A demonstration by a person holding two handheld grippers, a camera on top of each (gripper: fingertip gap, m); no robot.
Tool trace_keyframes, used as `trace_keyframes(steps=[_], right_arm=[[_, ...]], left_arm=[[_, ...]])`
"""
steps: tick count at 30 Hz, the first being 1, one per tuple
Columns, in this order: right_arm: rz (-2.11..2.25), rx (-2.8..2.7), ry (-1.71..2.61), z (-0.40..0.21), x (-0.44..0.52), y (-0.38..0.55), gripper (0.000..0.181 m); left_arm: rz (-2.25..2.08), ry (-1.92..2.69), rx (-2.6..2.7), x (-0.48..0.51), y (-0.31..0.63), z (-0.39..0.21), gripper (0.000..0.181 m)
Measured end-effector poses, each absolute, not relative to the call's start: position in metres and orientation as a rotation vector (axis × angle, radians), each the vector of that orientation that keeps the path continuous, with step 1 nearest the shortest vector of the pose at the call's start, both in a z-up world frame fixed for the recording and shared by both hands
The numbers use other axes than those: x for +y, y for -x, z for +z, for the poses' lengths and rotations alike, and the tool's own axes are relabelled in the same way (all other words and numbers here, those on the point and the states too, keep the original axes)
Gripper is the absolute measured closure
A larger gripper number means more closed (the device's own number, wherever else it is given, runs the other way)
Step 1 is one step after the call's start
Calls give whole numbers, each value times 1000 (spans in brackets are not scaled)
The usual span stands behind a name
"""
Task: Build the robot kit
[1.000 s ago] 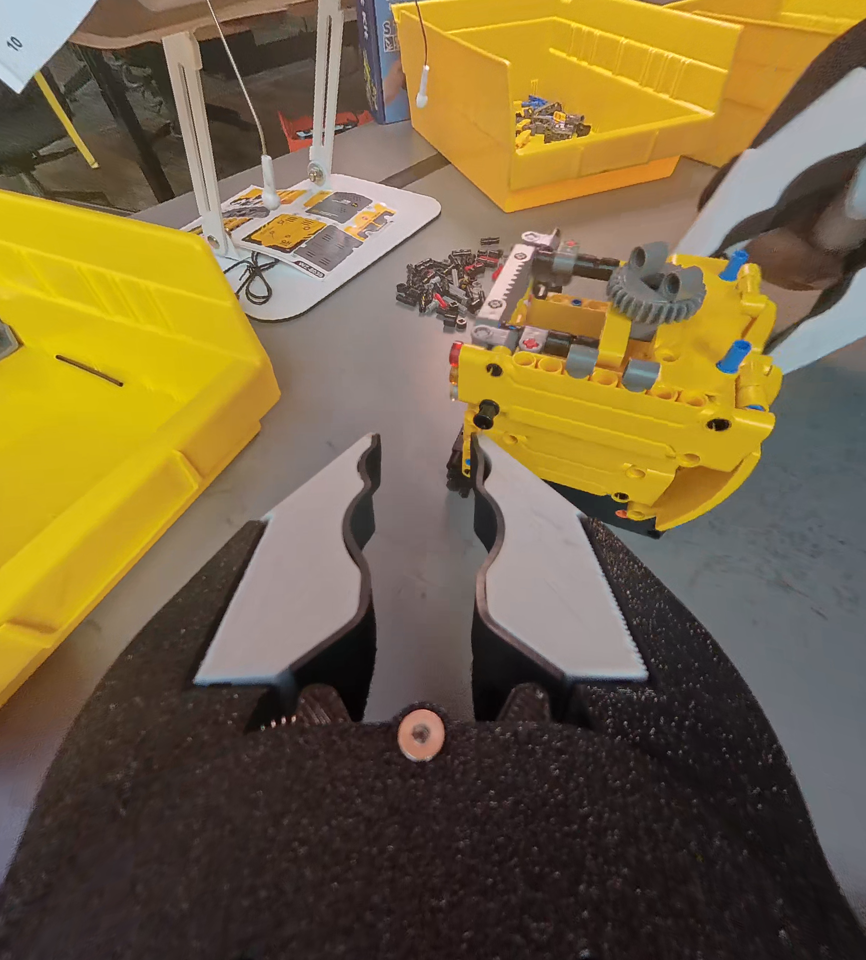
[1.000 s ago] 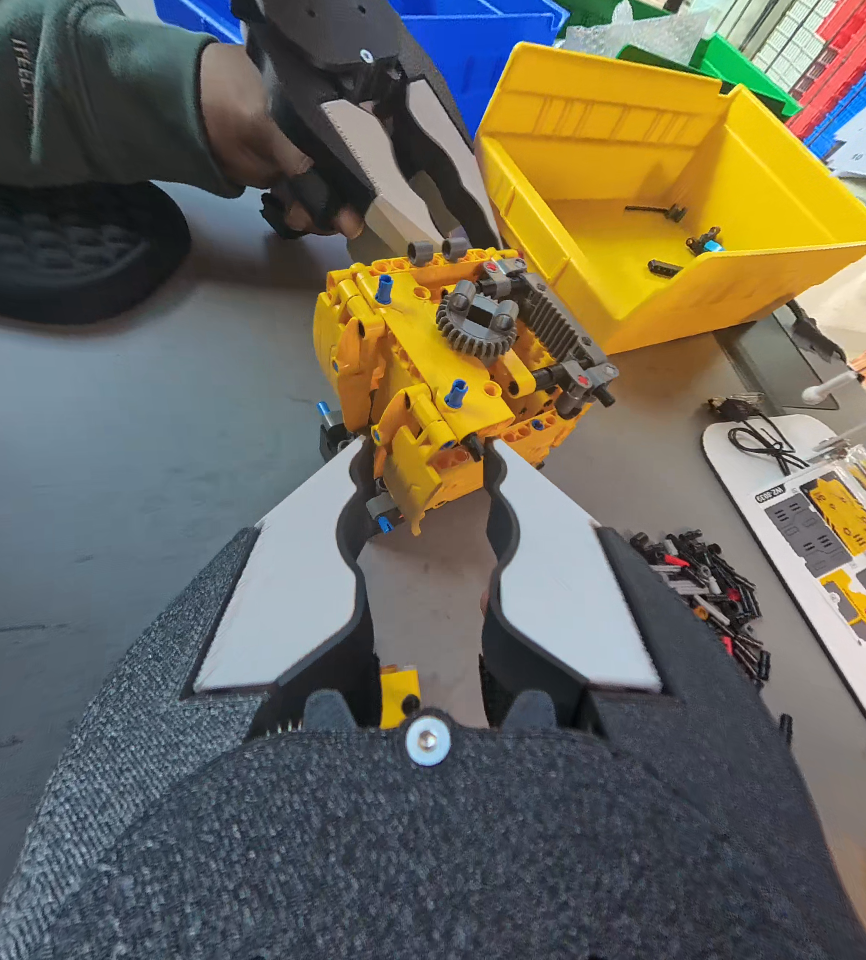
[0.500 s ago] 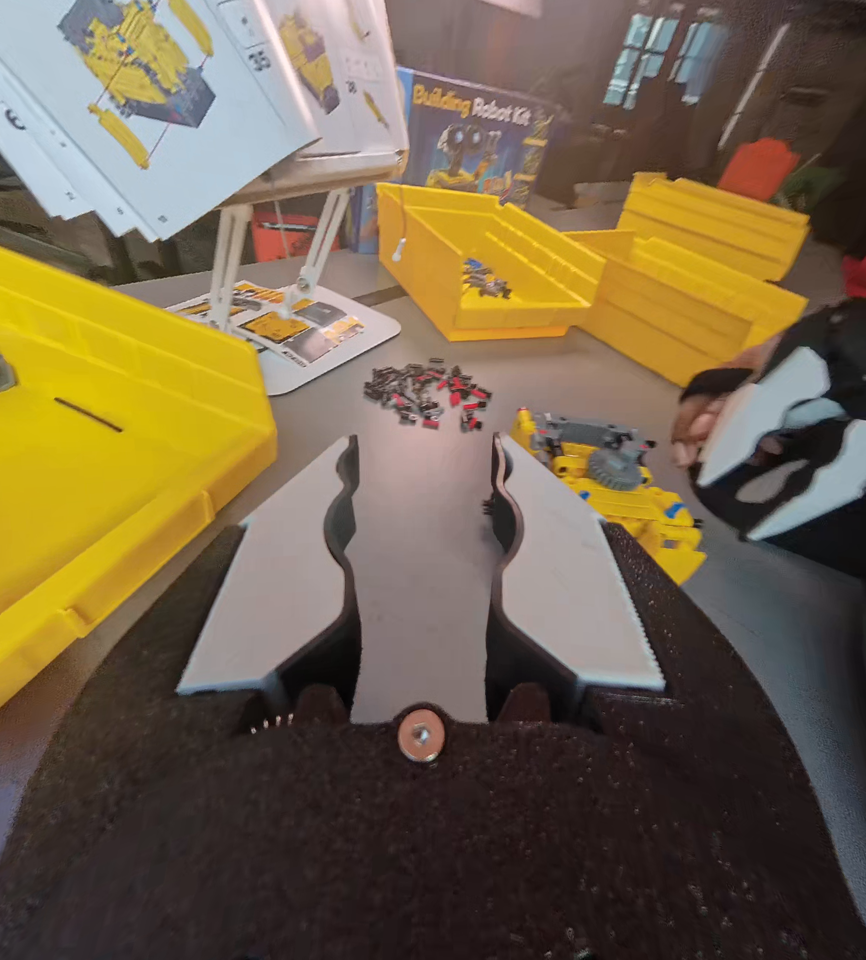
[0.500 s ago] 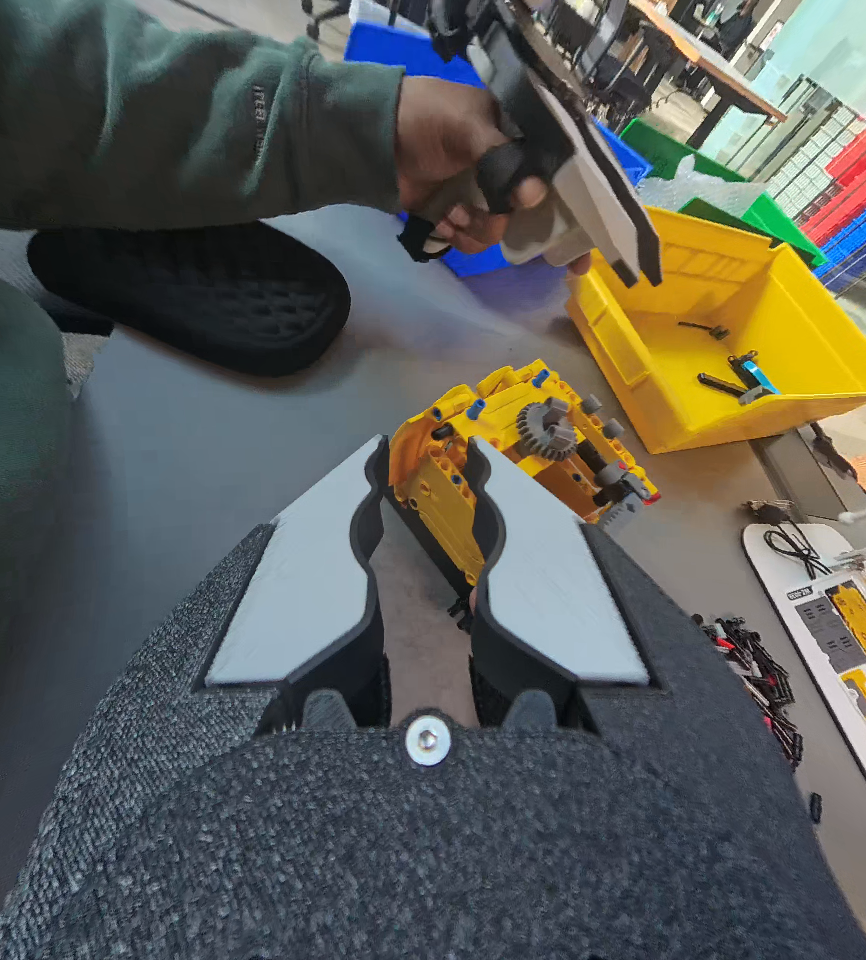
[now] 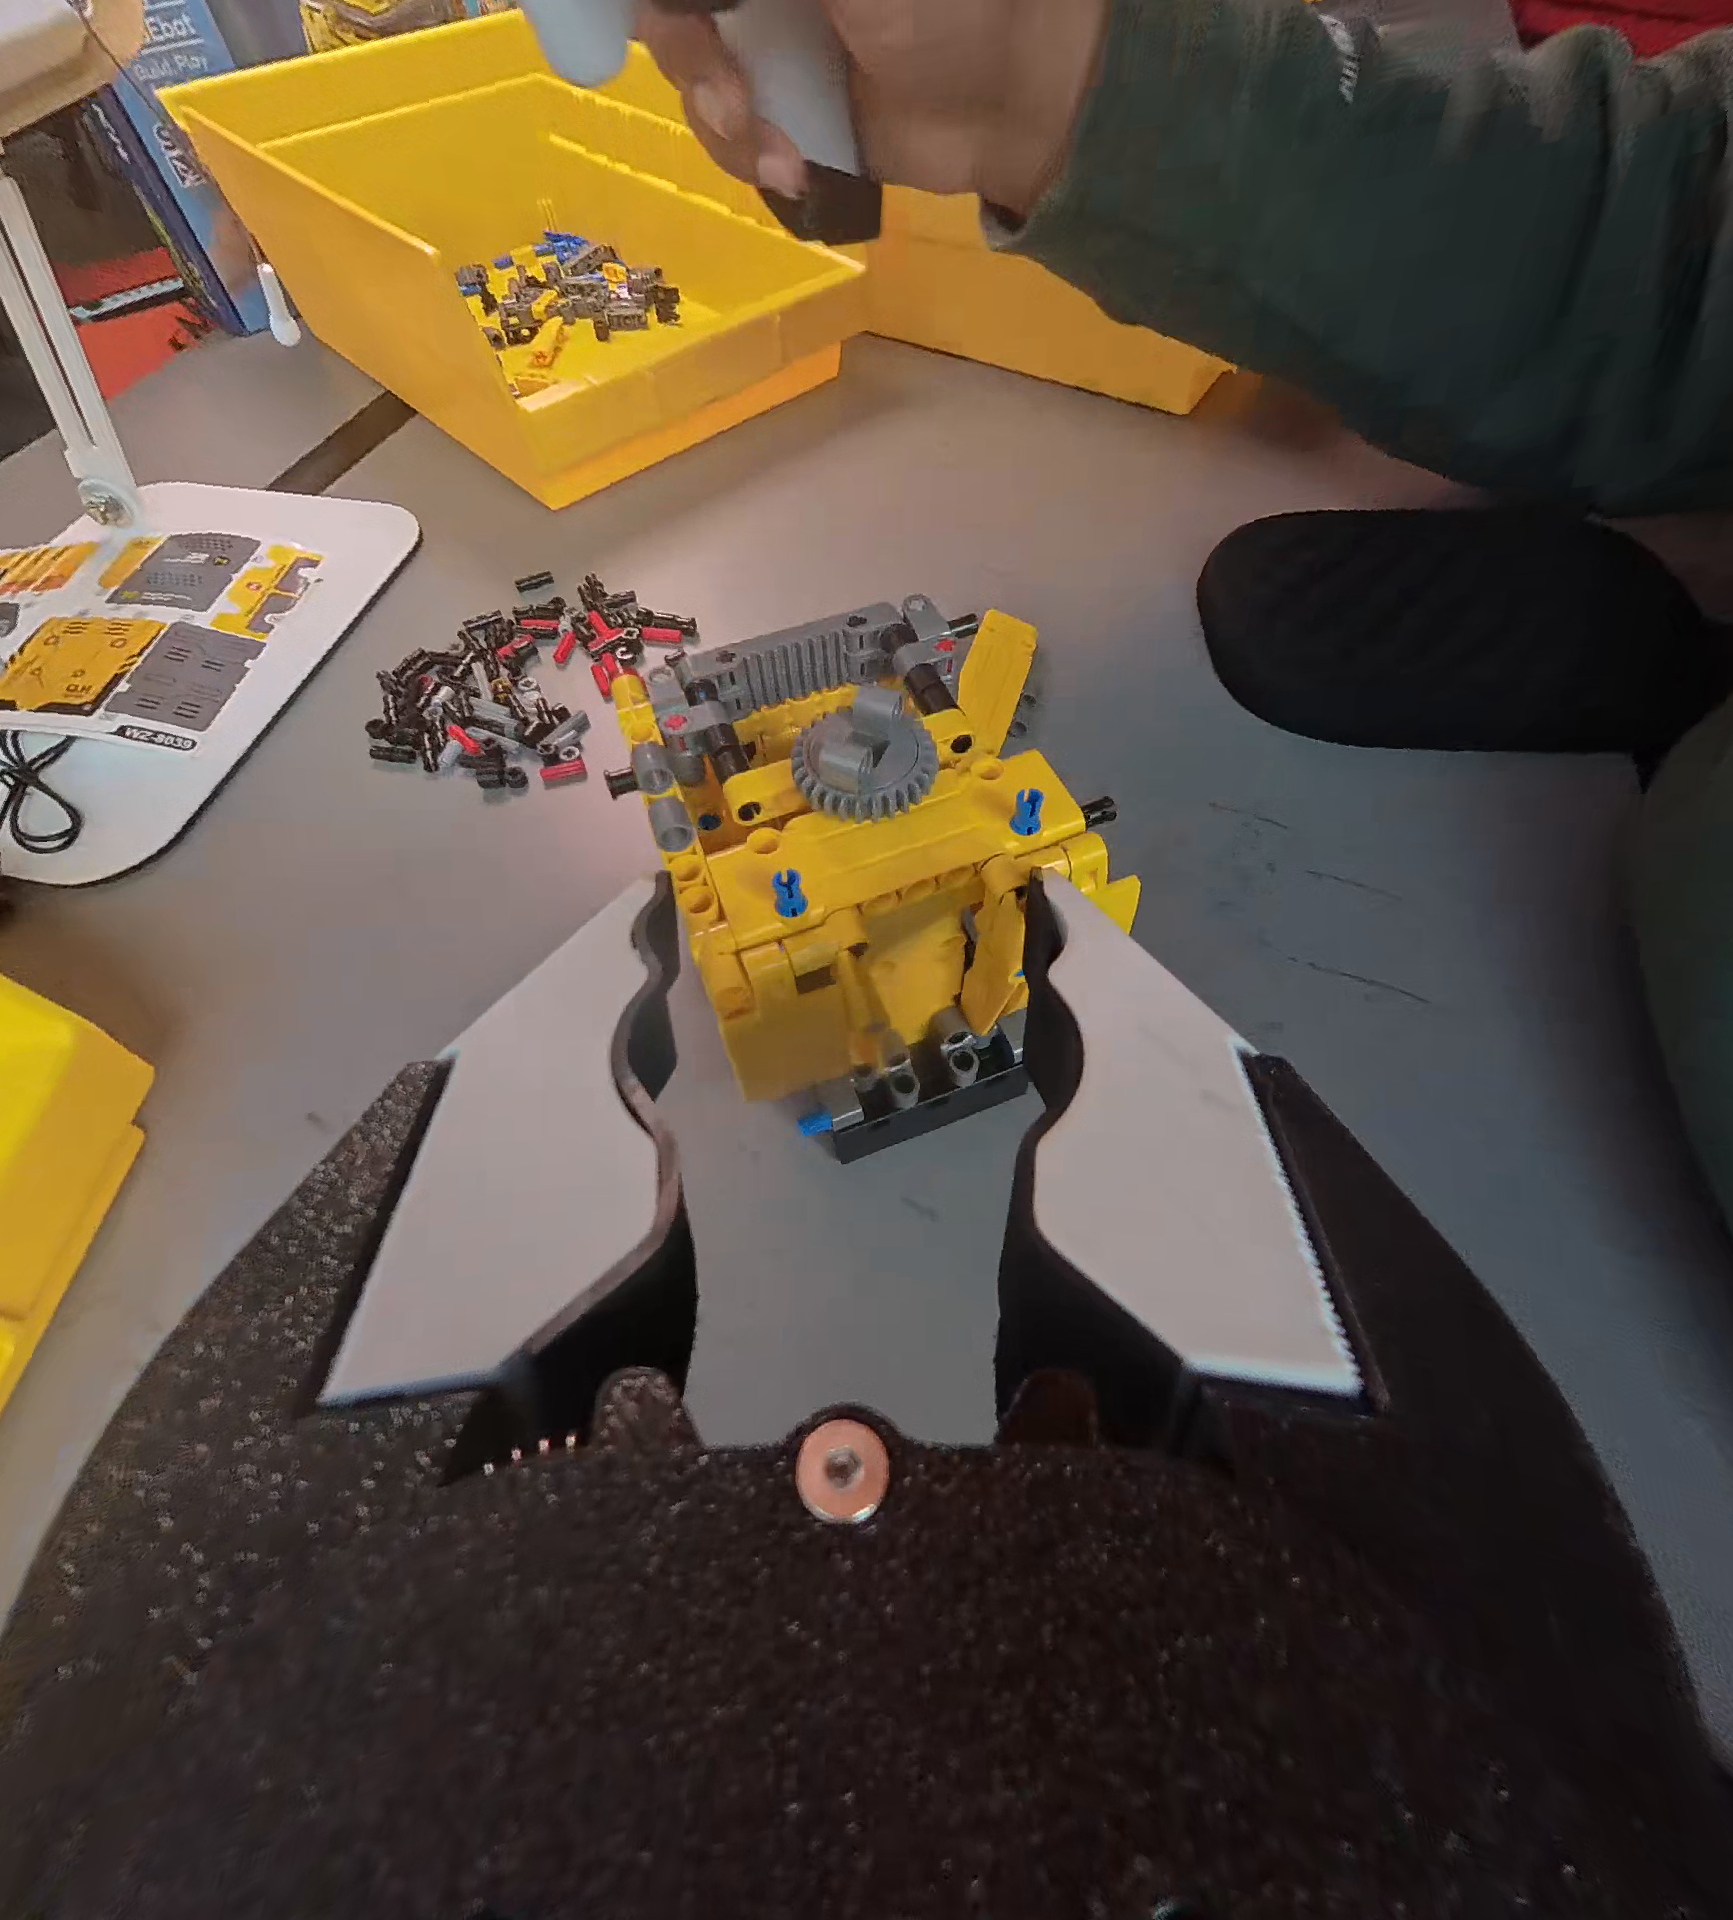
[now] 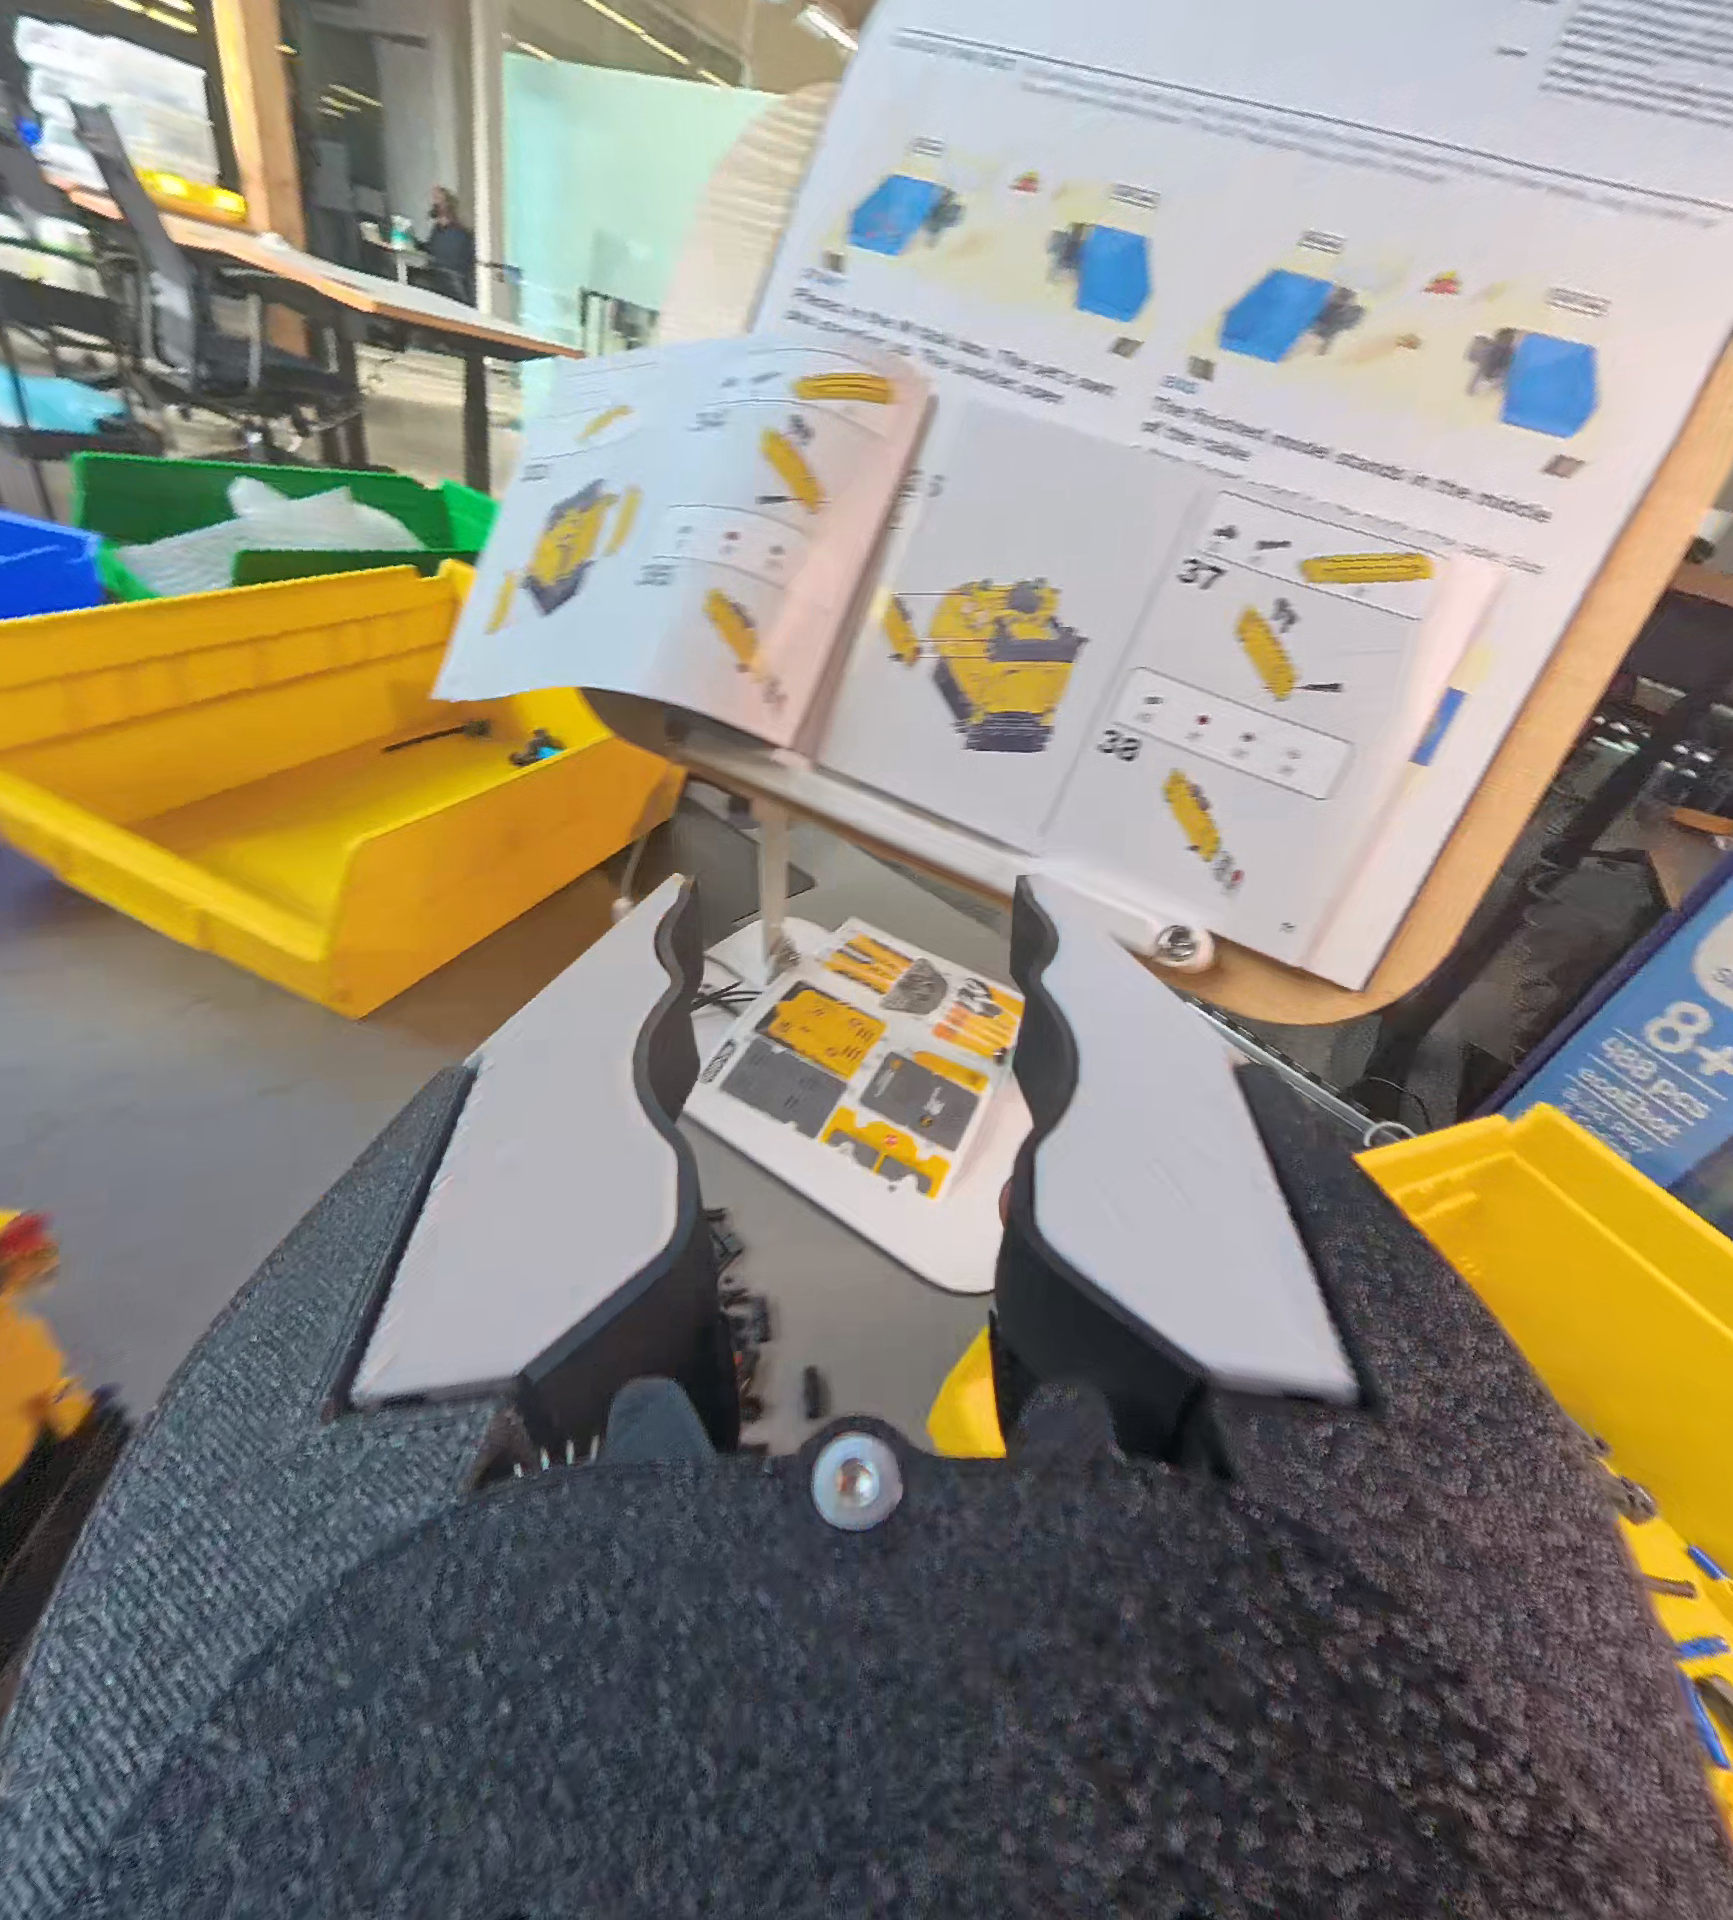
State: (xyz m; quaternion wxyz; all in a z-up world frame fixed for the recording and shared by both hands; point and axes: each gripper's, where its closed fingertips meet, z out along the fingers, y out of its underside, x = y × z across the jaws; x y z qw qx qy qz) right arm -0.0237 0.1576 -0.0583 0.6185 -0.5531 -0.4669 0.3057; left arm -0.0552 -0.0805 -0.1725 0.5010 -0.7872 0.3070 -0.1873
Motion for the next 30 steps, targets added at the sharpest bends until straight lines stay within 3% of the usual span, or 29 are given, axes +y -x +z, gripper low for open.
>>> trace_keyframes(steps=[6, 12, 19, 22, 24, 25, 27, 30], right_arm=[[574, -982, 1307, -41, 270, 59, 98], [518, -956, 1337, -36, 314, 91, 93], [505, -985, 1250, -43, 293, 105, 148], [578, -1022, 1271, -44, 286, 104, 153], [562, -969, 1246, -30, 294, 94, 133], [540, -951, 1231, -23, 300, 90, 118], [530, -978, 1269, -22, 310, 93, 89], [463, -1031, 1272, -29, 318, 100, 88]], left_arm=[[-591, 1833, 784, -75, 84, -130, 115], [-342, 1802, 541, -10, 142, -85, 120], [-67, 1817, 362, 87, 179, -80, 124], [65, 1843, 302, 118, 204, -81, 127], [151, 1859, 261, 130, 222, -84, 127], [197, 1848, 238, 134, 231, -83, 137], [283, 1813, 200, 139, 247, -77, 135], [320, 1792, 179, 141, 253, -74, 134]])
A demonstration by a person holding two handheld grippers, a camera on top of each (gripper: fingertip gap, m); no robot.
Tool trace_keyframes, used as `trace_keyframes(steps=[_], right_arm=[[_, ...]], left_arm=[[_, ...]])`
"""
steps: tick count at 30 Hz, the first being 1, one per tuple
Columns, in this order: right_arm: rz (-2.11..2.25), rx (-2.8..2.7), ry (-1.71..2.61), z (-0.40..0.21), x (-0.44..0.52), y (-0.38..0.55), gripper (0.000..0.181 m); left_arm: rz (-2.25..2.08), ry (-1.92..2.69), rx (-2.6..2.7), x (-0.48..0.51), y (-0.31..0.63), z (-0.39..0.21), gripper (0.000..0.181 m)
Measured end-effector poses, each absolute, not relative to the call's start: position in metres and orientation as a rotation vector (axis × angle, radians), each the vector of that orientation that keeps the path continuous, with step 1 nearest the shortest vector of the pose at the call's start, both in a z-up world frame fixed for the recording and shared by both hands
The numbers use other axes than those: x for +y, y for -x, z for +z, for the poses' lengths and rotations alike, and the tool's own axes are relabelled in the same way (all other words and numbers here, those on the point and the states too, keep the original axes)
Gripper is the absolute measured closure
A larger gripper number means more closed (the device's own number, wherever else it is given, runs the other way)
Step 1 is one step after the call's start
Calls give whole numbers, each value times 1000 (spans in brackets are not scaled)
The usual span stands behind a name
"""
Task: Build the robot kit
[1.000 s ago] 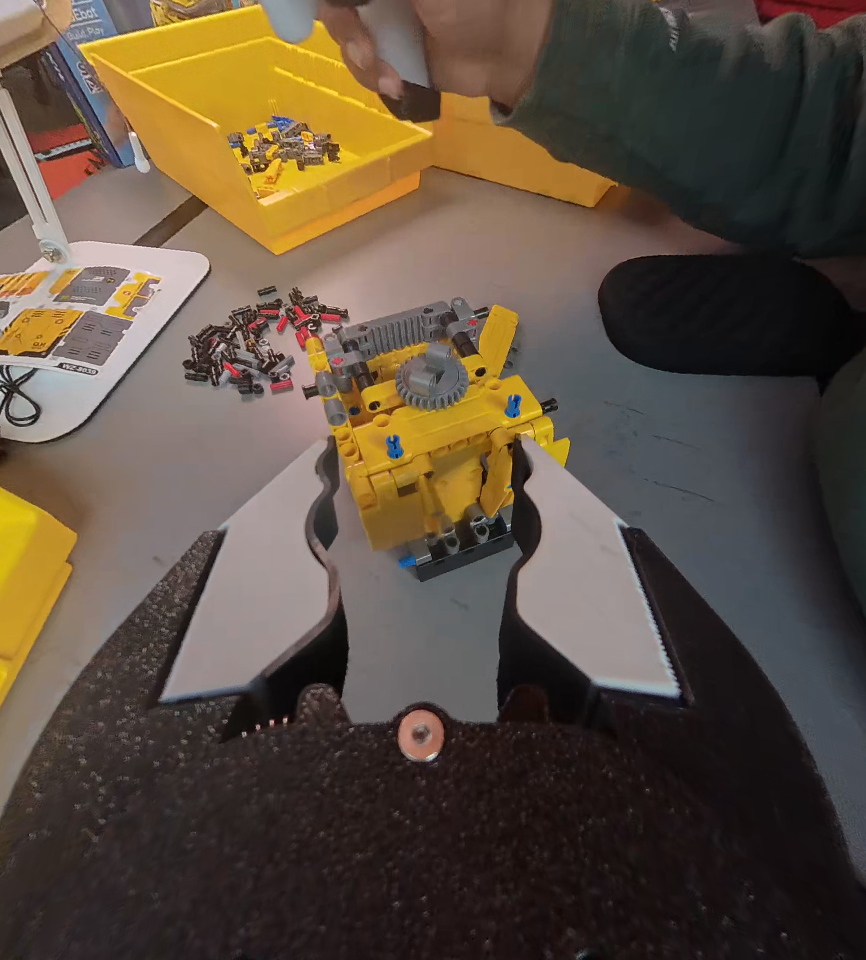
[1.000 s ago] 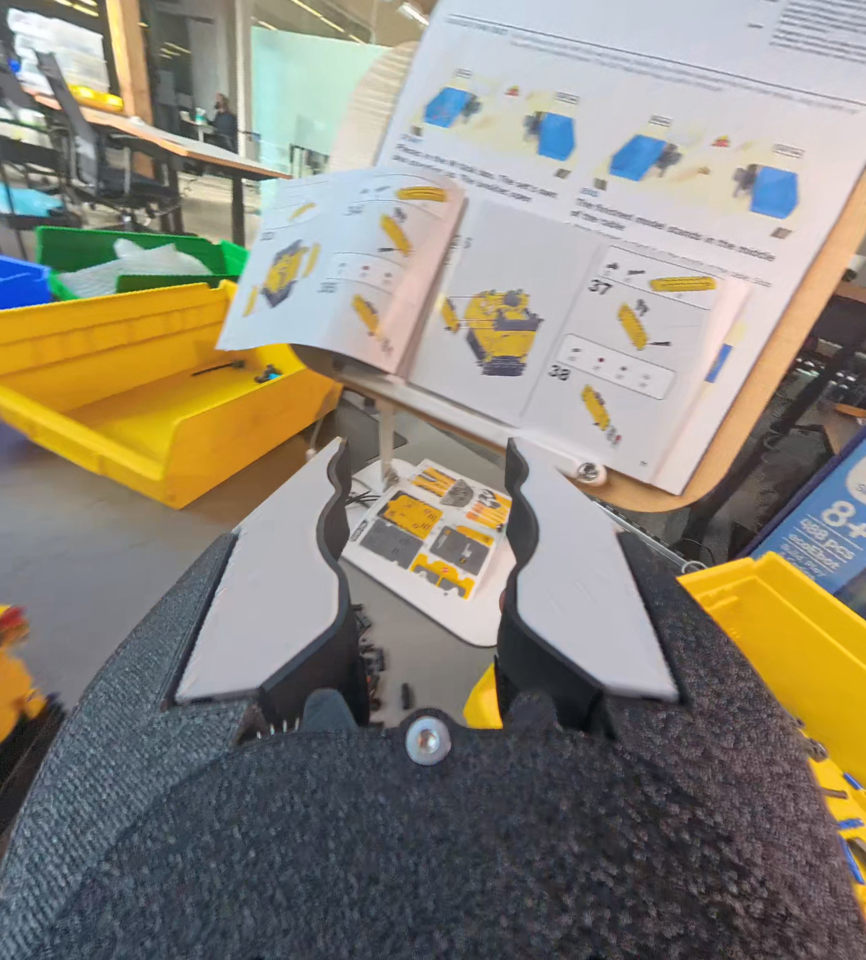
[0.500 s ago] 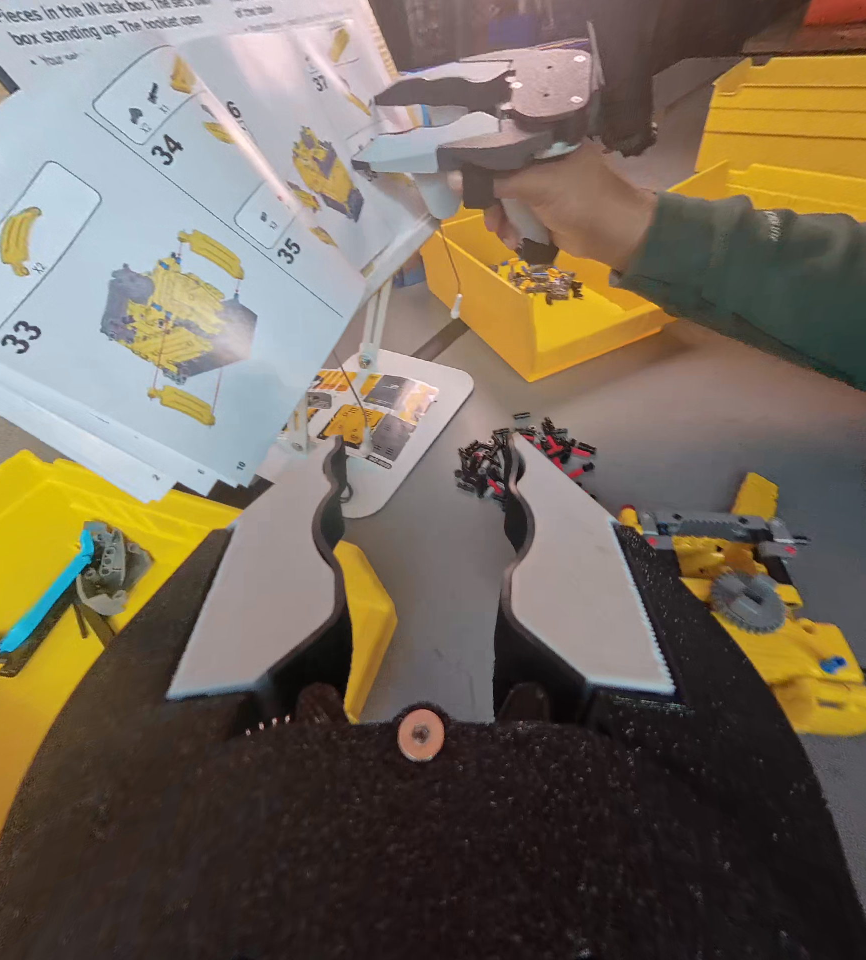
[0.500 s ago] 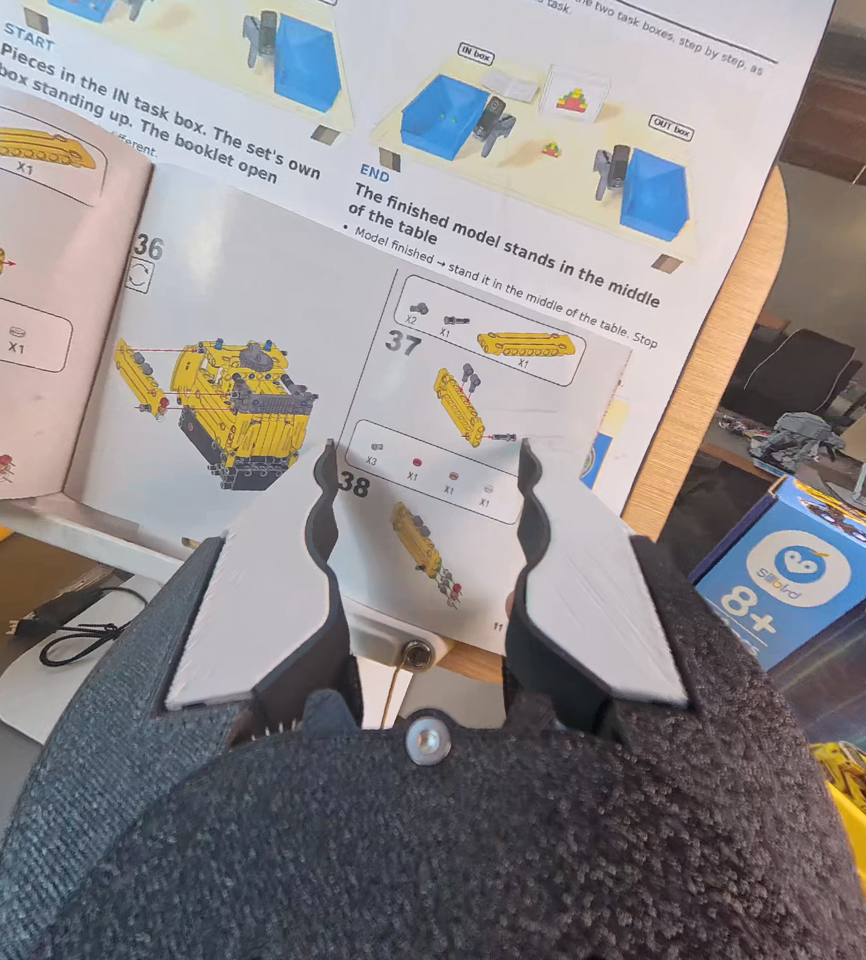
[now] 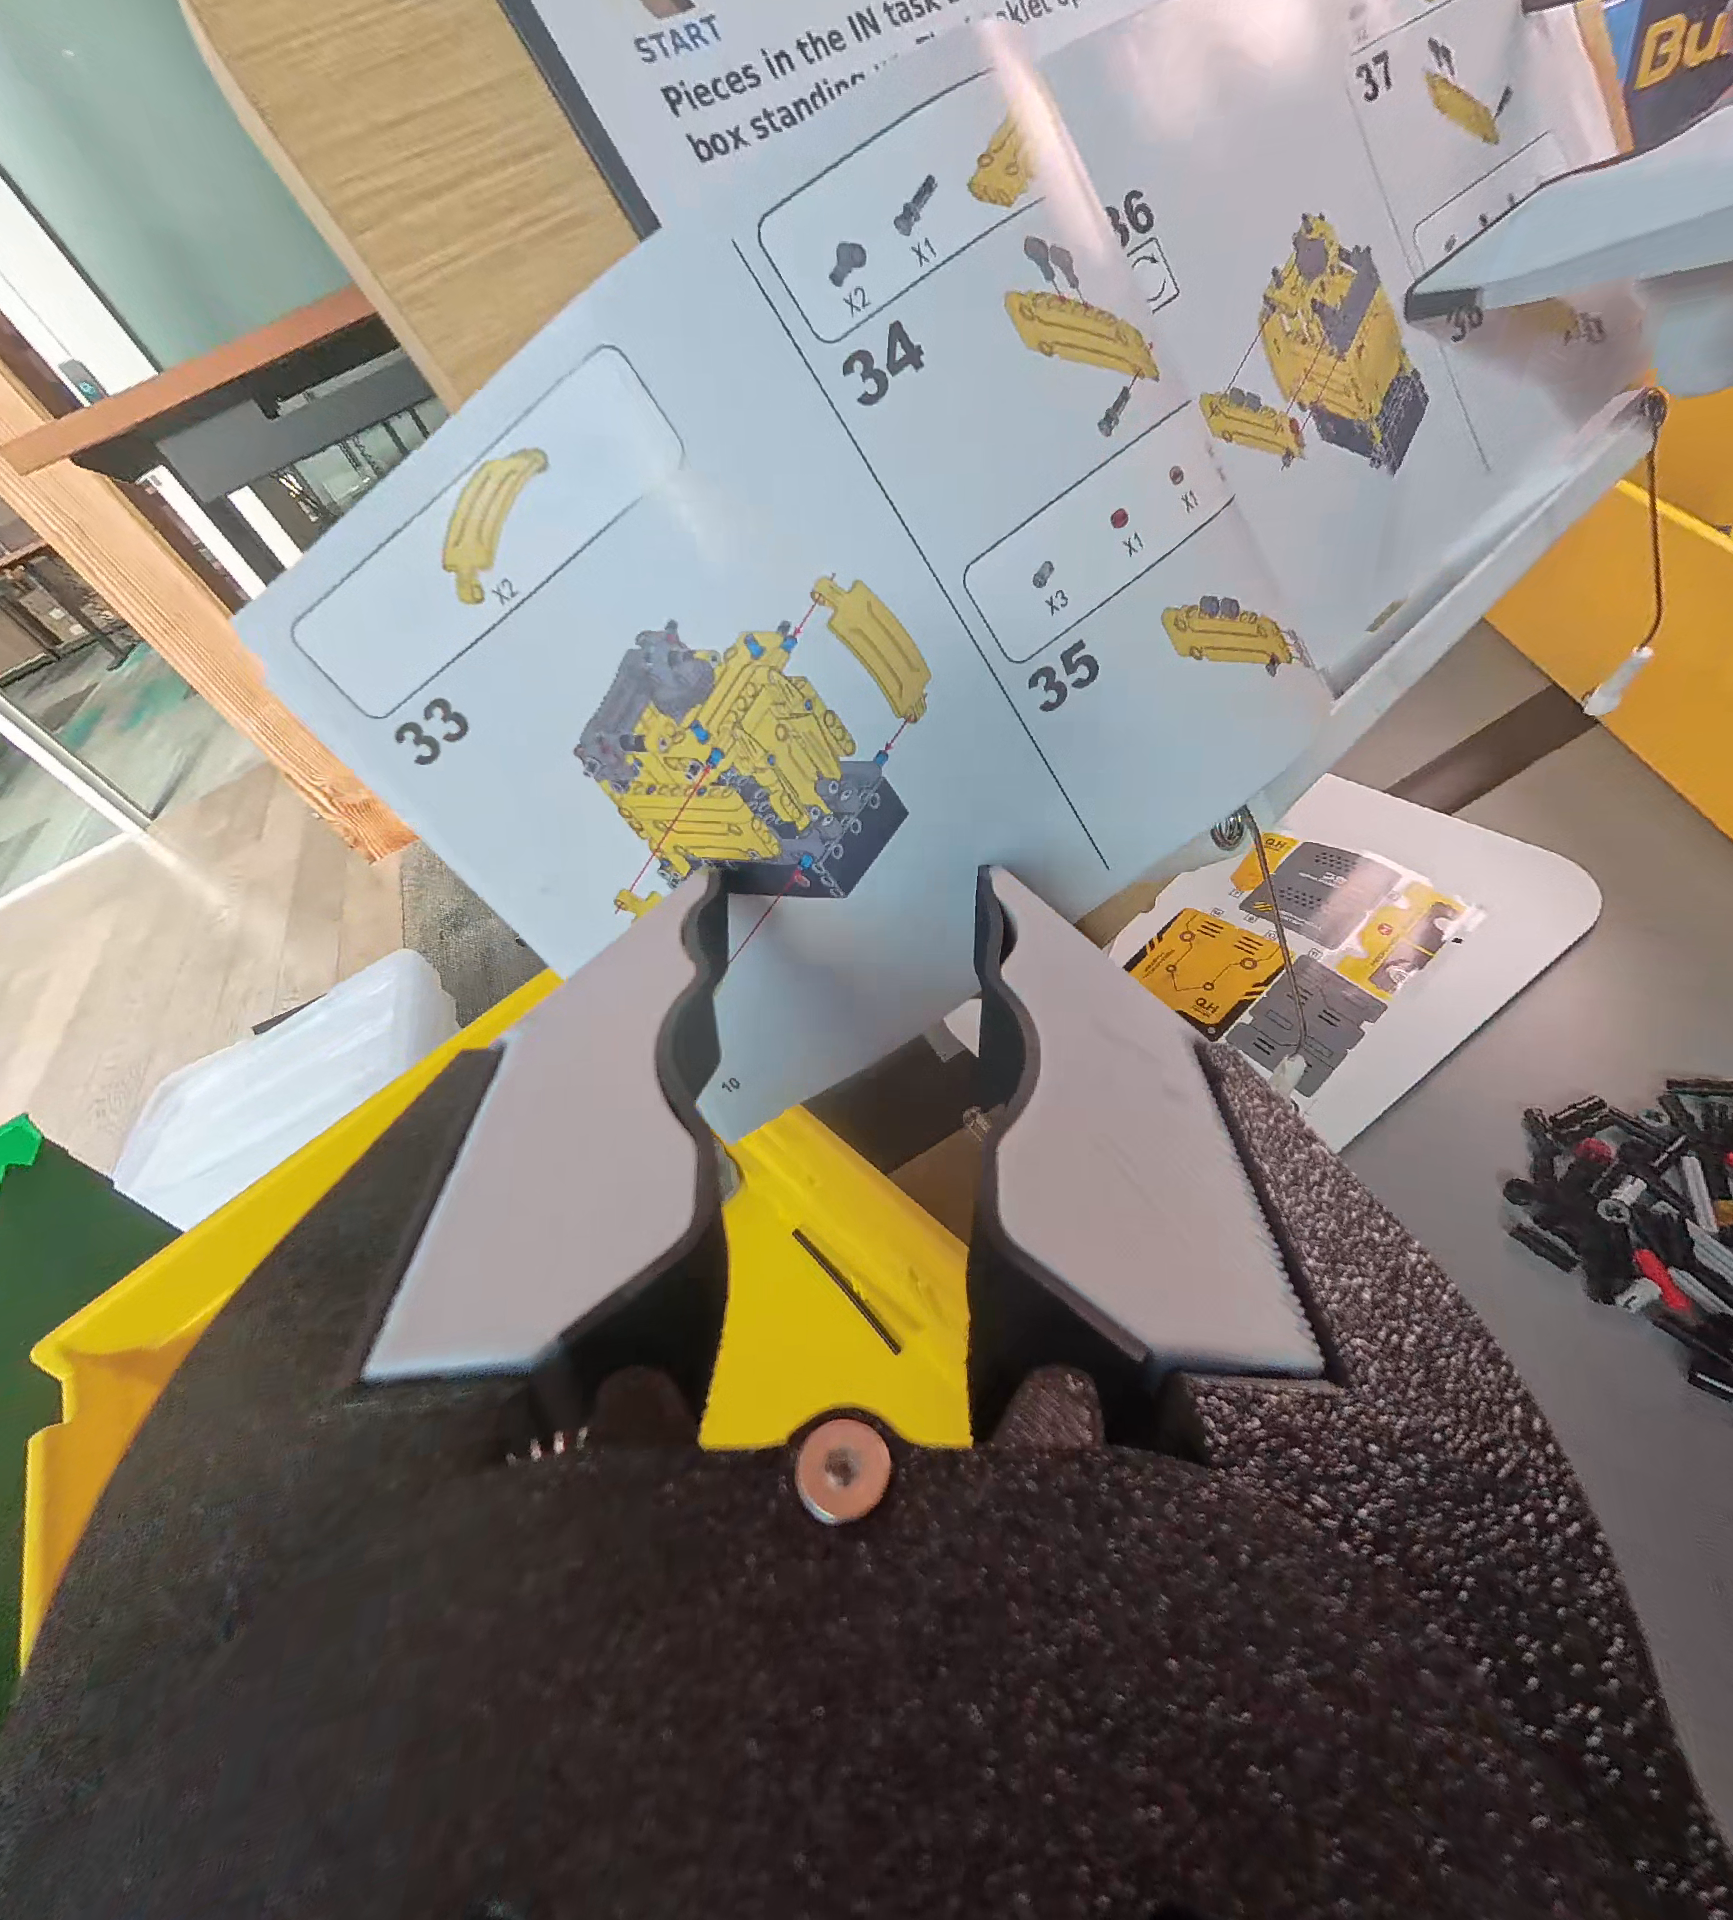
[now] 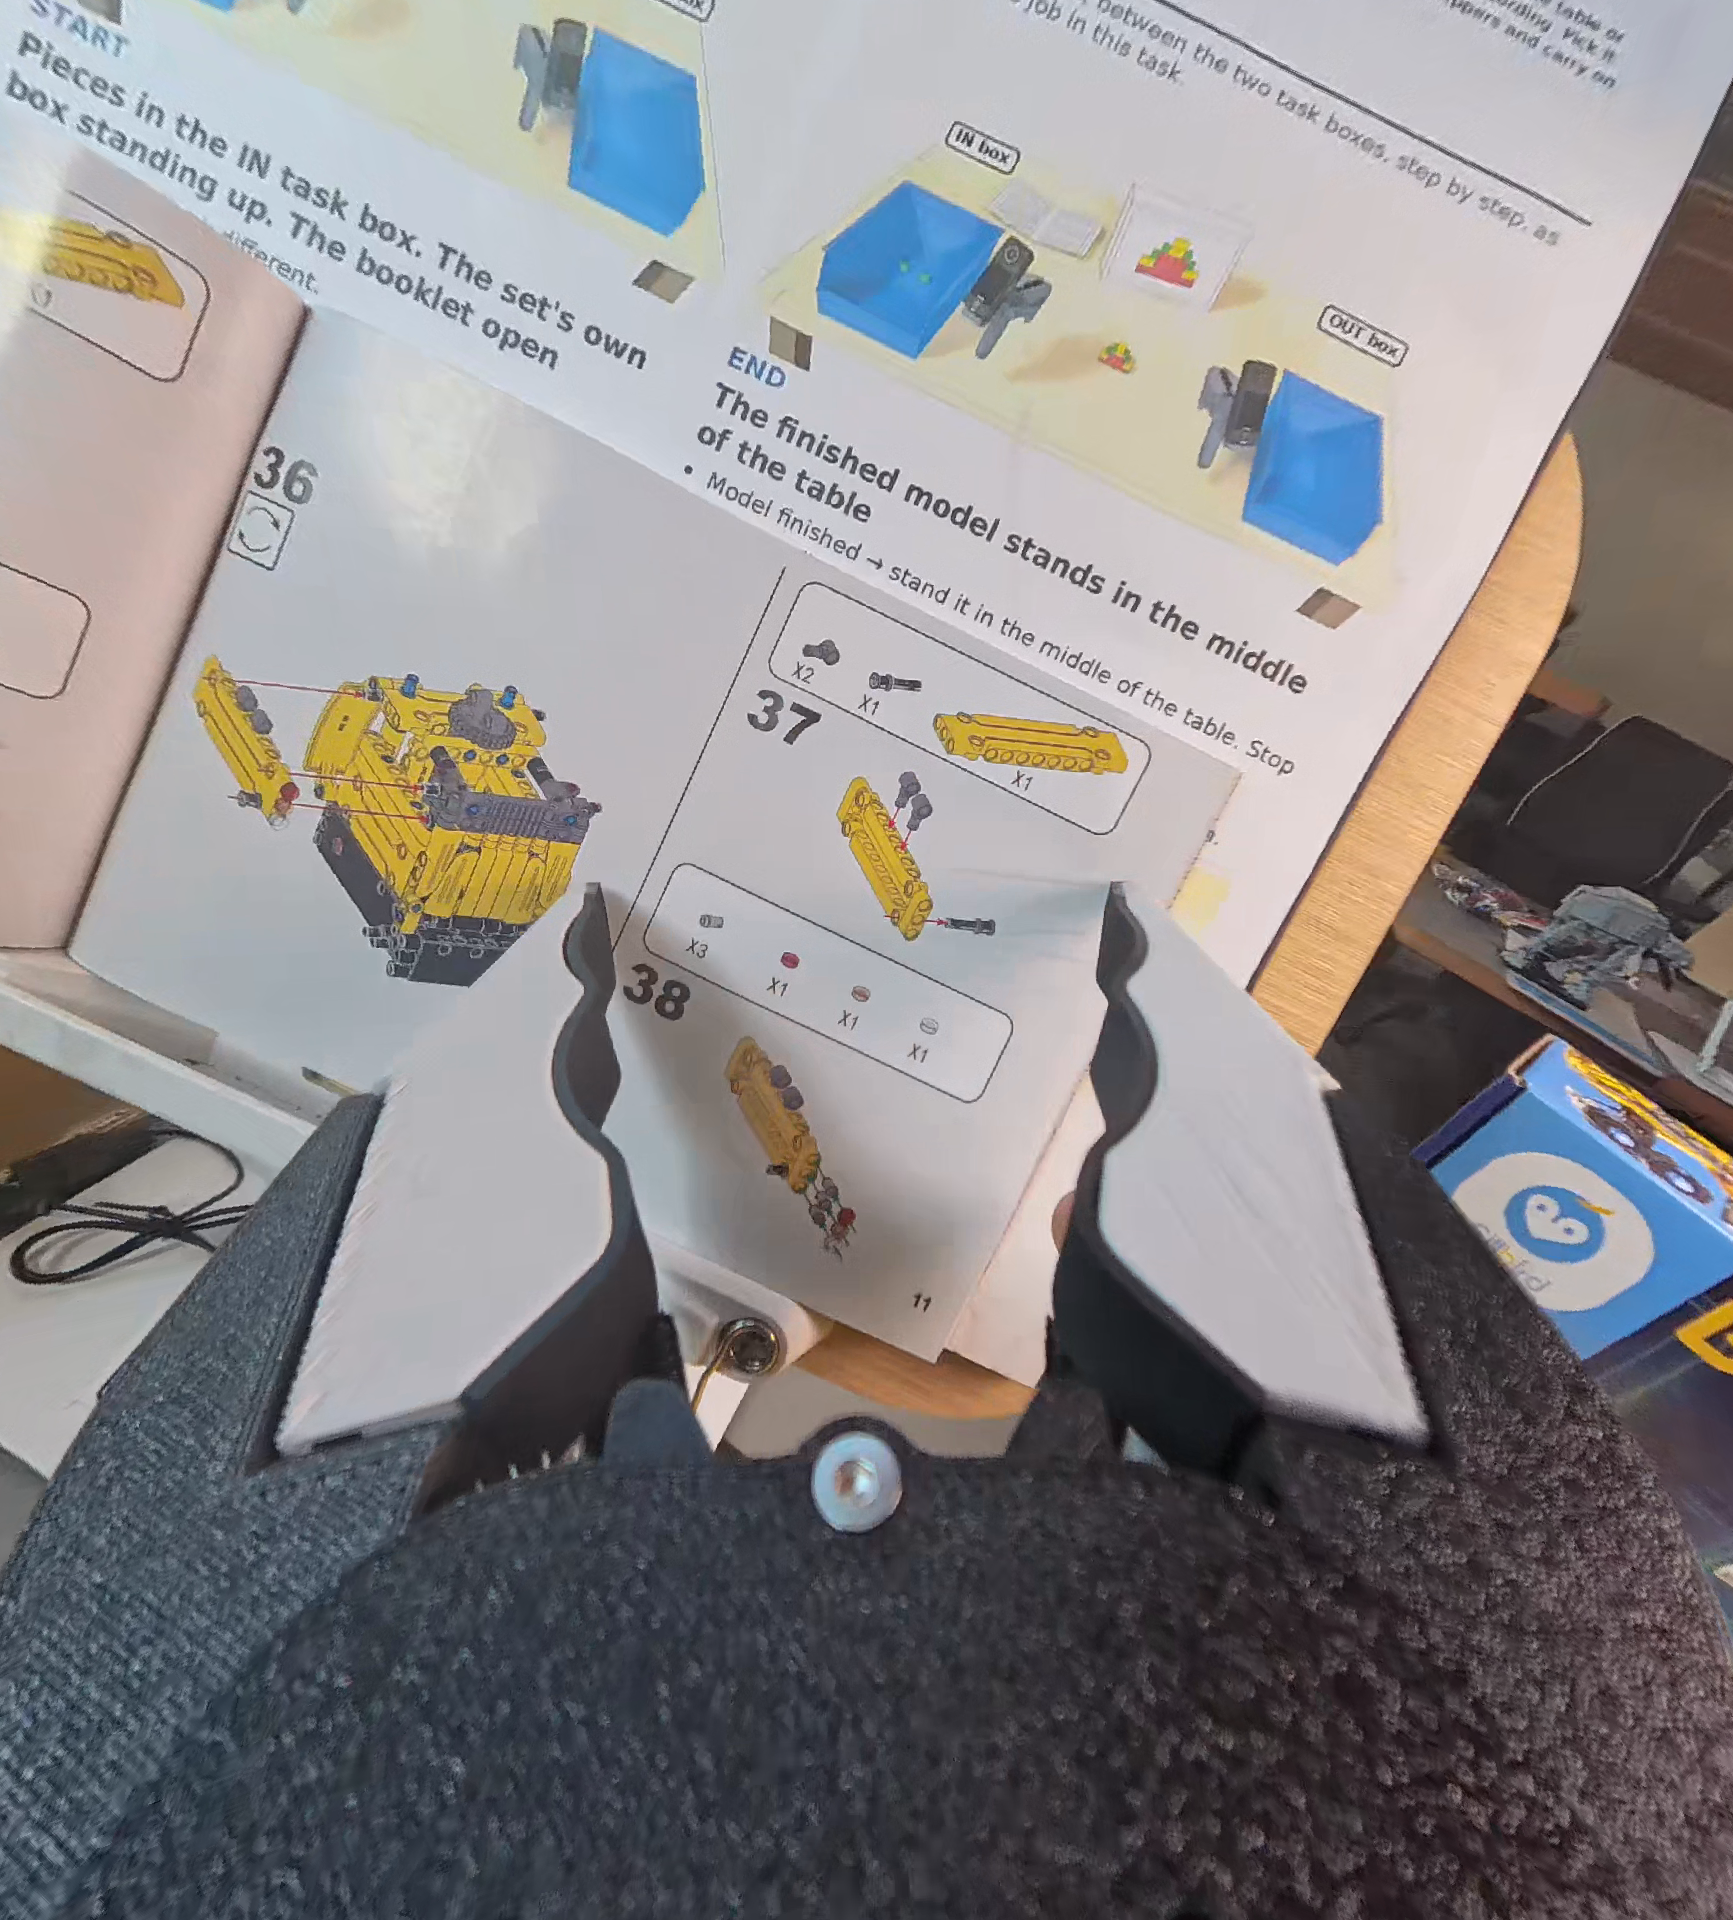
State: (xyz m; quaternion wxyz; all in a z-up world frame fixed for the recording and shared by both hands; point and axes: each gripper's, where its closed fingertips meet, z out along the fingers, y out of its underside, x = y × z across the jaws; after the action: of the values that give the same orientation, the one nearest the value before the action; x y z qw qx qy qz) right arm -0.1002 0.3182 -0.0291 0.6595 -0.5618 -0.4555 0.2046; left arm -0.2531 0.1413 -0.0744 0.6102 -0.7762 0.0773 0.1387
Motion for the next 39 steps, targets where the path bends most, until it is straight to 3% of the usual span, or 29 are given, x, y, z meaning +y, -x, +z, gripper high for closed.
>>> trace_keyframes(steps=[3, 5, 8, 10, 12, 15, 17, 22, 32, 39], right_arm=[[457, -1017, 1265, -29, 317, 99, 96], [480, -996, 1264, -29, 316, 96, 129], [477, -1044, 1257, -33, 310, 97, 151], [468, -1064, 1259, -30, 309, 95, 144], [454, -1023, 1242, -16, 316, 92, 102], [527, -1059, 1300, -15, 319, 102, 77], [416, -1102, 1278, -21, 323, 105, 86], [441, -1104, 1256, -23, 311, 106, 134], [829, -1207, 1287, -66, 253, 86, 154], [1017, -1249, 1156, -44, 185, 107, 176]], left_arm=[[356, 1778, 174, 140, 255, -75, 133], [355, 1772, 175, 140, 255, -76, 133], [341, 1776, 171, 139, 255, -76, 133], [340, 1781, 179, 138, 255, -76, 133], [341, 1787, 181, 137, 255, -77, 132], [340, 1790, 179, 137, 256, -78, 132], [337, 1788, 175, 138, 256, -78, 132], [336, 1787, 180, 138, 255, -80, 132], [328, 1759, 151, 126, 266, -72, 135], [51, 1620, 139, 113, 220, -32, 134]])
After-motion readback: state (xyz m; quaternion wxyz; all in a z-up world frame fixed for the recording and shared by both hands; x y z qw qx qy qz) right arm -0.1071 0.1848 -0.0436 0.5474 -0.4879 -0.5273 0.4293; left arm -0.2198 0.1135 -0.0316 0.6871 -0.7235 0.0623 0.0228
